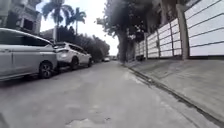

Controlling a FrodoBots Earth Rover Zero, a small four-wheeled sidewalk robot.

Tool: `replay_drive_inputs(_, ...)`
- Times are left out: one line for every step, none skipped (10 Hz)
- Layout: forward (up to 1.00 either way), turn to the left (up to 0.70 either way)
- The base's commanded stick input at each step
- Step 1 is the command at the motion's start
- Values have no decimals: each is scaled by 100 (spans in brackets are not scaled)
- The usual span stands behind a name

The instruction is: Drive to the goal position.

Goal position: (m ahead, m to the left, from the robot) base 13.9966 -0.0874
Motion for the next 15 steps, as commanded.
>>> replay_drive_inputs(70, 0)
replay_drive_inputs(70, 0)
replay_drive_inputs(70, 0)
replay_drive_inputs(70, 0)
replay_drive_inputs(70, 0)
replay_drive_inputs(70, 0)
replay_drive_inputs(70, 0)
replay_drive_inputs(70, 0)
replay_drive_inputs(70, 0)
replay_drive_inputs(70, 0)
replay_drive_inputs(70, 0)
replay_drive_inputs(70, -7)
replay_drive_inputs(70, -27)
replay_drive_inputs(70, -35)
replay_drive_inputs(70, -29)
